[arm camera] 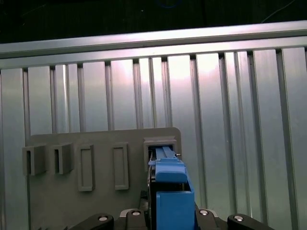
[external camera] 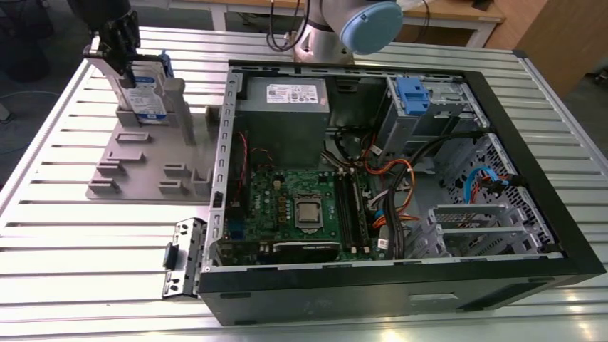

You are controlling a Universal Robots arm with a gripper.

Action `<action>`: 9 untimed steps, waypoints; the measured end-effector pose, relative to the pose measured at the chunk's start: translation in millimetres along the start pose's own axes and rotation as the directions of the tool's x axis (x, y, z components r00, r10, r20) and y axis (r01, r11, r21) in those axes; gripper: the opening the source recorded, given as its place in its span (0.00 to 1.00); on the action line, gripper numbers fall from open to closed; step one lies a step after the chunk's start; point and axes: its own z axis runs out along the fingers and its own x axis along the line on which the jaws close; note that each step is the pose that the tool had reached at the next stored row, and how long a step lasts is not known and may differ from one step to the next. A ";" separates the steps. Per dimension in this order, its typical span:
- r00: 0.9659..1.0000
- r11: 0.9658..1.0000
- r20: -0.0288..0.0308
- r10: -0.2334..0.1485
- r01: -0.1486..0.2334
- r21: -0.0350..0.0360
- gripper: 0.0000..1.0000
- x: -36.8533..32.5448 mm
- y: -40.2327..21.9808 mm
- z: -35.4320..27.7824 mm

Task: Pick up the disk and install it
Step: 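Pick up the disk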

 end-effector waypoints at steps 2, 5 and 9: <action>1.000 1.000 0.000 0.000 0.000 0.000 0.36 0.0 0.0 0.0; 1.000 1.000 0.001 0.000 0.000 0.000 0.36 0.0 0.0 0.0; 1.000 1.000 0.001 0.000 0.000 0.000 0.36 0.0 0.0 0.0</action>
